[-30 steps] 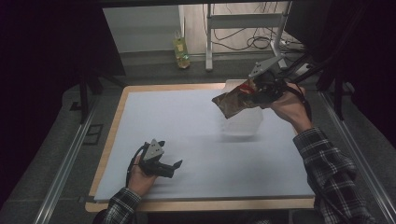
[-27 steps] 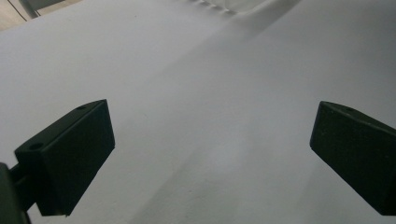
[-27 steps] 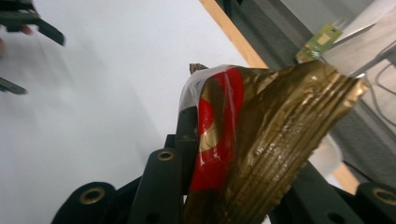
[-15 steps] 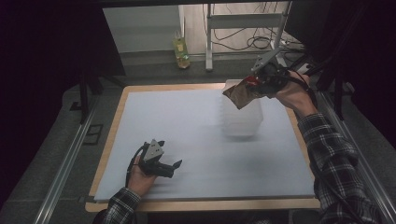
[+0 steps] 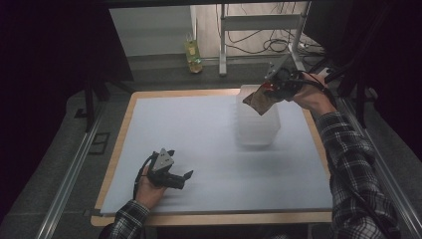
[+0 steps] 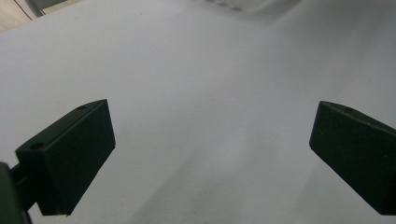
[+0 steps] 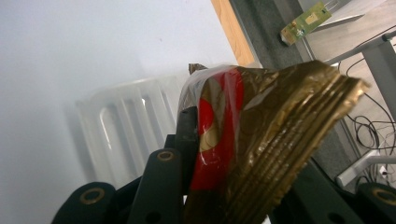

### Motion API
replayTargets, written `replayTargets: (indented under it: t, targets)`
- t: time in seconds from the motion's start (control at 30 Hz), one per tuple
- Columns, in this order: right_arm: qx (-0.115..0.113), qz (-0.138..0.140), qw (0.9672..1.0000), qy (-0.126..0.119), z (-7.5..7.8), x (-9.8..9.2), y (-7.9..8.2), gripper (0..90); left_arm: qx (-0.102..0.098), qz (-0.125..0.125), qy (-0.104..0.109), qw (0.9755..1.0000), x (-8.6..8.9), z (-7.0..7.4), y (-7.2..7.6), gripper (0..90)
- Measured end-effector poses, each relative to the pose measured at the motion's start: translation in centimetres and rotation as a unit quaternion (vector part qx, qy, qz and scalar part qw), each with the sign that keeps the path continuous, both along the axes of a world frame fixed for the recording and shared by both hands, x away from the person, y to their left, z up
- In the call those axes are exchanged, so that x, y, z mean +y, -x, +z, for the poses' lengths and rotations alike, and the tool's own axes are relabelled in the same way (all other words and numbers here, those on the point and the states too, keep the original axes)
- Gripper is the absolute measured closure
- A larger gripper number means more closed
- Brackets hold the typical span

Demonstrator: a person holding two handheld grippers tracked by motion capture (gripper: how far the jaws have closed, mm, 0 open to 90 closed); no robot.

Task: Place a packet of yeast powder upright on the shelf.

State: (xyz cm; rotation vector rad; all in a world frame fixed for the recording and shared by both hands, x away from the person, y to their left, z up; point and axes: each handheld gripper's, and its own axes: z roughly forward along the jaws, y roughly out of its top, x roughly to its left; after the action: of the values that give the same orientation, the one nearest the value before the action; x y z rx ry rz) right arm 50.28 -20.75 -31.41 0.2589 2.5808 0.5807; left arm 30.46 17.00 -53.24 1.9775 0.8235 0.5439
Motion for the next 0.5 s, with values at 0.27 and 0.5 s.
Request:
replayTargets:
  t: [0.27, 0.5]
  targets:
    - [0.013, 0.045, 0.9988, 0.012, -1.2, -0.1, -1.0, 73.1, 0.003, 0.003, -0.001, 1.0000, 0.2, -0.1, -0.1, 0.6]
    - [0.021, 0.074, 0.9968, 0.023, -1.2, -0.3, -1.4, 73.3, 0.004, 0.003, 0.000, 1.0000, 0.2, -0.1, -0.1, 0.7]
